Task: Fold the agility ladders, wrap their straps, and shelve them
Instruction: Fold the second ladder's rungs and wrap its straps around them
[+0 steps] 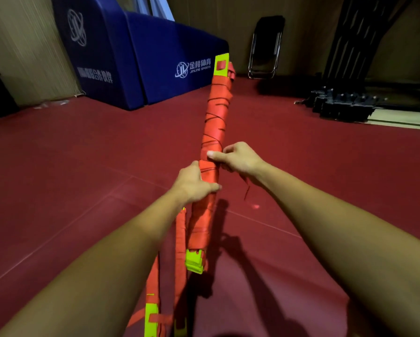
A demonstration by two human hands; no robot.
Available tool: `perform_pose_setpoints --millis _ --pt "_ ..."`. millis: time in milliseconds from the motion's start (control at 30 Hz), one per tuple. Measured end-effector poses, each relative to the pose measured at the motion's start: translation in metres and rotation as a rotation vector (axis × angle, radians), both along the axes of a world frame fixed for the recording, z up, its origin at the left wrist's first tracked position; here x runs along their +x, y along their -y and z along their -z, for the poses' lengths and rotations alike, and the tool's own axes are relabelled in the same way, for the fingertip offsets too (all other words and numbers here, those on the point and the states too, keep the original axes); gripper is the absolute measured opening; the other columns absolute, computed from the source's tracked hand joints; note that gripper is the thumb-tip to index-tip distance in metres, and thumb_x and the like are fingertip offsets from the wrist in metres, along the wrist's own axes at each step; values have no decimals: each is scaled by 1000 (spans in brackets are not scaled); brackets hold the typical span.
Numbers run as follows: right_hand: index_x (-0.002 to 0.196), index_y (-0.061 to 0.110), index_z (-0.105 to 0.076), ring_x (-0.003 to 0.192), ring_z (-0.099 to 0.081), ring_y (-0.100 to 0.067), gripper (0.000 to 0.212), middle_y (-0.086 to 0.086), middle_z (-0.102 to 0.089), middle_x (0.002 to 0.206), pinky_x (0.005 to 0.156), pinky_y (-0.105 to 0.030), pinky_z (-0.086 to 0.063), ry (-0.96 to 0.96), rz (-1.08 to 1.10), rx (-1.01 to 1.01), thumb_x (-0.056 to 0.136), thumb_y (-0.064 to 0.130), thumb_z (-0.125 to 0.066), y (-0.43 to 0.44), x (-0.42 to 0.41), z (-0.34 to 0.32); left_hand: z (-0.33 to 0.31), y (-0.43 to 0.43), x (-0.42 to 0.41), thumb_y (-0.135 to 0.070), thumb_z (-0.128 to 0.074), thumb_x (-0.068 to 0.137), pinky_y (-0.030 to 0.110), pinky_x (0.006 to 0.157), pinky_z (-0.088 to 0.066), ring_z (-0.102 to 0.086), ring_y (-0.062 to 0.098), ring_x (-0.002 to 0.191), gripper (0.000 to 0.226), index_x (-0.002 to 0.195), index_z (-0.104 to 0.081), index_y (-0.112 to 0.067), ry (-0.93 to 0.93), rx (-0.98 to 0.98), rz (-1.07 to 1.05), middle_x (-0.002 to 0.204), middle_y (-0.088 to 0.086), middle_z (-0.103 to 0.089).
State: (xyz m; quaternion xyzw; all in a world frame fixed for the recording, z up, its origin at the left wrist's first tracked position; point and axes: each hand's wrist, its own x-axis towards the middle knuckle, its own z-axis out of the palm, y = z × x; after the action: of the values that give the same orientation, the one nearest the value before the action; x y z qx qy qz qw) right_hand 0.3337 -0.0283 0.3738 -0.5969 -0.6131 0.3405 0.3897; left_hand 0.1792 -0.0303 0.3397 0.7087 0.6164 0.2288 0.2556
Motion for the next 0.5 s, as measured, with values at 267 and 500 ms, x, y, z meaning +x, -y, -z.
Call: perform_pose_setpoints --millis 267,500 --pt "68 11 -62 53 -35 -12 36 -1 -47 56 55 -28 -28 -170 -127 -79 84 41 -75 5 10 1 -6 6 -3 -27 -86 75 30 70 -48 -63 12 85 54 118 -52 -22 357 -235 149 100 -3 -65" --pt "79 3 -64 45 -30 -11 31 -2 -40 51 47 -23 -26 -210 -58 -48 85 31 -76 2 1 9 -1 0 -11 -63 -88 49 38 72 -58 -64 20 83 78 104 -54 -19 32 -67 99 92 -1 -65"
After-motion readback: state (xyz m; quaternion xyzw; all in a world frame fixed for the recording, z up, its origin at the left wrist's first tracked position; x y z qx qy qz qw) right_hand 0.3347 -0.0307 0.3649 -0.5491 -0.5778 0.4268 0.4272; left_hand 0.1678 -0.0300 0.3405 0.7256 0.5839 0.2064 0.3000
